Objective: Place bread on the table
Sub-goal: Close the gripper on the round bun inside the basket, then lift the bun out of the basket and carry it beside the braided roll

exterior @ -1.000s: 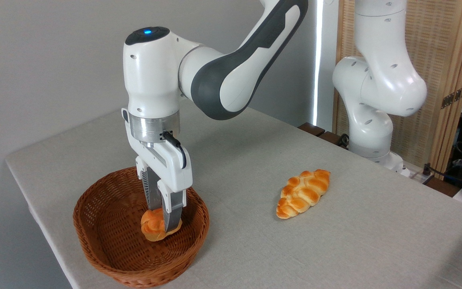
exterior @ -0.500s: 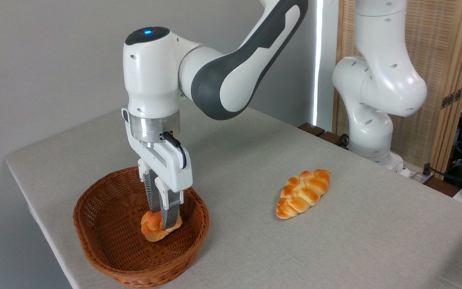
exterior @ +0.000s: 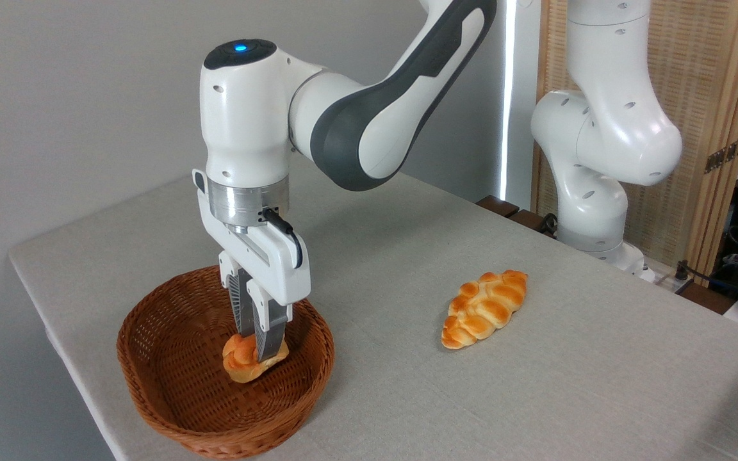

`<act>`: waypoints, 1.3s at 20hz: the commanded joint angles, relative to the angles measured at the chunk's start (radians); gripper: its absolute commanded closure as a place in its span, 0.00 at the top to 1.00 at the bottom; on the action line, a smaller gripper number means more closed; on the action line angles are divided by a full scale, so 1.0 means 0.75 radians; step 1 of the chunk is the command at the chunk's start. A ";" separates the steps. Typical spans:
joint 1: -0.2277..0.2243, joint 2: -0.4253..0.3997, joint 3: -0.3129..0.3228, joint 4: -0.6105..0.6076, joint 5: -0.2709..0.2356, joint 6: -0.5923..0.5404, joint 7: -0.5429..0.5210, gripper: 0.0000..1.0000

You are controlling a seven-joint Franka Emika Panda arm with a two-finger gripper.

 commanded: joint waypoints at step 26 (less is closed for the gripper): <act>-0.139 -0.572 0.134 -0.299 -0.092 -0.471 0.304 0.42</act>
